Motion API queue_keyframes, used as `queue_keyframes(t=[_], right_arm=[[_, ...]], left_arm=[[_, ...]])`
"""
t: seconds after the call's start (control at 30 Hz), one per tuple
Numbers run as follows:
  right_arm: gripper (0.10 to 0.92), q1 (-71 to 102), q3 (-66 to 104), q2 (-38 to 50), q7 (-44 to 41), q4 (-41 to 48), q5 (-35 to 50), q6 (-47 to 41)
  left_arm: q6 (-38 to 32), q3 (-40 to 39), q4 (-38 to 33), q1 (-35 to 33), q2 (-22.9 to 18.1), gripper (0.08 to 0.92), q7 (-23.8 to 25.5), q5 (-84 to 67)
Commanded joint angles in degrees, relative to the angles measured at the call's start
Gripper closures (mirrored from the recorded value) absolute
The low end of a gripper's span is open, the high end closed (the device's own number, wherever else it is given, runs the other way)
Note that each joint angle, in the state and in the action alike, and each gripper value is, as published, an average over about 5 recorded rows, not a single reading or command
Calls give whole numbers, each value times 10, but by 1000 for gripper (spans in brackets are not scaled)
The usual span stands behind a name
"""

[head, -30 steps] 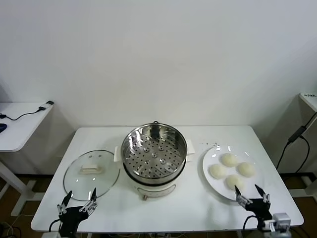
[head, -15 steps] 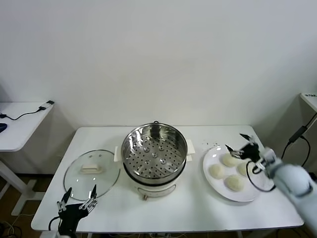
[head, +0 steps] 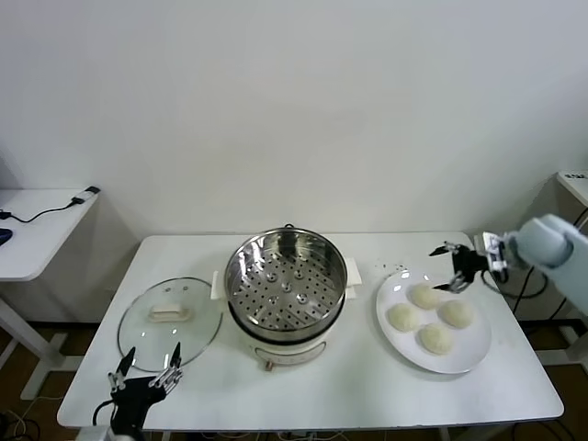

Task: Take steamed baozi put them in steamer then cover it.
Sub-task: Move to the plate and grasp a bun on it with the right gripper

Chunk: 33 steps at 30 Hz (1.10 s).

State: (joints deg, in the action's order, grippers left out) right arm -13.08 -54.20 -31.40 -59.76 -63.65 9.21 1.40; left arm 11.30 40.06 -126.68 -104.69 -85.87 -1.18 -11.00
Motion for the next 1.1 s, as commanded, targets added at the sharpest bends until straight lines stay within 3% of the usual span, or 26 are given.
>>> queue_keyframes(t=[0.03,0.23,0.47,1.1], right_arm=[[203,-148,-196,-59,-77,96,-6,-12],[203,-81,-171,-101,-52,92,31,-69],[203,-24,-143,-152,-22,123,17,-95],[203,60,-62,-192,-6,195,-25,-96]], left_arm=[[1,-1,0,0,-2,177,1,1],[-1,2,2,-3,-2,177,1,-1],[-6,5,7,-11,-2,177,-1,-4],[-4,1,6,-15,-9,177,-1,5]])
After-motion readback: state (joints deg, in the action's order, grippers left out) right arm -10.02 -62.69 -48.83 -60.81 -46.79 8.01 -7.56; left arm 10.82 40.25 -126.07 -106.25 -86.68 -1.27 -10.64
